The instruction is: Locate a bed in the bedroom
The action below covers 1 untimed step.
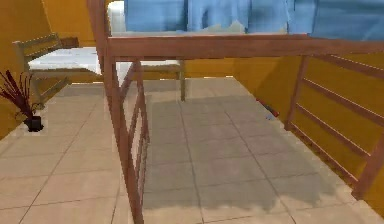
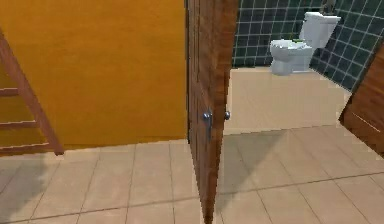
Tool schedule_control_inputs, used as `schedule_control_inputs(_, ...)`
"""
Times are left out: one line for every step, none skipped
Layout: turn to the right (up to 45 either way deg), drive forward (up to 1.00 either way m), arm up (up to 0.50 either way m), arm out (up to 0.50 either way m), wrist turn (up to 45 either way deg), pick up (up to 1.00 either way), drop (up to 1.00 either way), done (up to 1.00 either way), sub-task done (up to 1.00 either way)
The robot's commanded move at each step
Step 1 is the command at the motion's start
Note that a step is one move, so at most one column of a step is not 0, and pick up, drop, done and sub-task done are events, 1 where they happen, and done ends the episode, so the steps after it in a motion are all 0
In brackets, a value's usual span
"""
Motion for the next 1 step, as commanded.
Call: schedule_control_inputs(0.0, 0.25, 0.00, 0.00, 0.0, 0.00, 0.00, 0.00, 0.00)
